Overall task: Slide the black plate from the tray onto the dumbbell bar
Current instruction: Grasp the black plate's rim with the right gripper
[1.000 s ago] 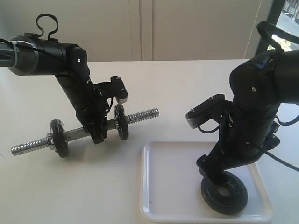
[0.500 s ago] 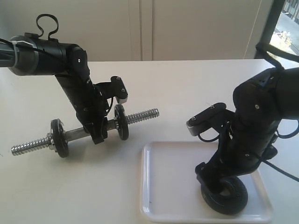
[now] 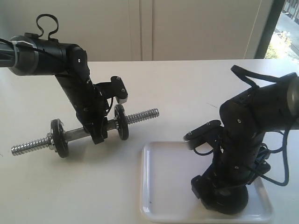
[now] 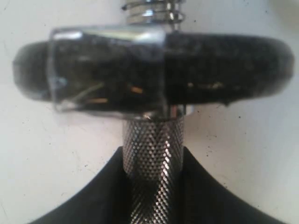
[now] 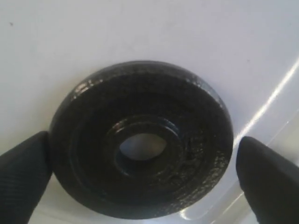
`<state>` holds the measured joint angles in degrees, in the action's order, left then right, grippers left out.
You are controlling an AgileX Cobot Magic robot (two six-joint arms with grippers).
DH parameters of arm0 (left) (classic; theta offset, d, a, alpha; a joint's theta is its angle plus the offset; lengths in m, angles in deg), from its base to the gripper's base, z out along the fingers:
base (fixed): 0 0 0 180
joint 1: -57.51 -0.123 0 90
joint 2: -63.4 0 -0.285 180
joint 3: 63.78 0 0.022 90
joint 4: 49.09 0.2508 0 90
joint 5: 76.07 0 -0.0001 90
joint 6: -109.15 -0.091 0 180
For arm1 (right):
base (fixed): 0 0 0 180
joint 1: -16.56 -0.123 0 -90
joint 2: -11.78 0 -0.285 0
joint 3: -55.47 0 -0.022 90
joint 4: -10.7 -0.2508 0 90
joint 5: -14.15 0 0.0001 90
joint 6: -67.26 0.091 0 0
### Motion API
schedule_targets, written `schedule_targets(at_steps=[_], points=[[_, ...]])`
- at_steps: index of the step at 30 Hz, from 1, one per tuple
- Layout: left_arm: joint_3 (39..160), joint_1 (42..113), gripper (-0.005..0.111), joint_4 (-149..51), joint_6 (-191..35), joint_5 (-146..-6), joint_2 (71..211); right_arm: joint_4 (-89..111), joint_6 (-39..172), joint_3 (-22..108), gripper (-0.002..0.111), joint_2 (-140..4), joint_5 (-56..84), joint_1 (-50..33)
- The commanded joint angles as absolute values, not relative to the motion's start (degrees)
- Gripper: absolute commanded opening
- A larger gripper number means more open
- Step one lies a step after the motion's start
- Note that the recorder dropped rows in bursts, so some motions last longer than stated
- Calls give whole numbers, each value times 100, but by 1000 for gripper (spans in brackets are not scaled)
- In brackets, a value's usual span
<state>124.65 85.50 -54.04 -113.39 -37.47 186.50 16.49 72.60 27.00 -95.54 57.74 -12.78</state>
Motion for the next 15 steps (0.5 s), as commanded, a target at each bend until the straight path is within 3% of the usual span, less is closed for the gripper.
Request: schedule_targets(at_steps=[1, 15], points=[[12579, 8554, 0, -5636, -11288, -3705, 18120, 1705, 7355, 2673, 105, -9793, 5721, -1300], [12579, 8554, 0, -5636, -11288, -3681, 18120, 1070, 6982, 2585, 105, -10351, 5851, -1300]])
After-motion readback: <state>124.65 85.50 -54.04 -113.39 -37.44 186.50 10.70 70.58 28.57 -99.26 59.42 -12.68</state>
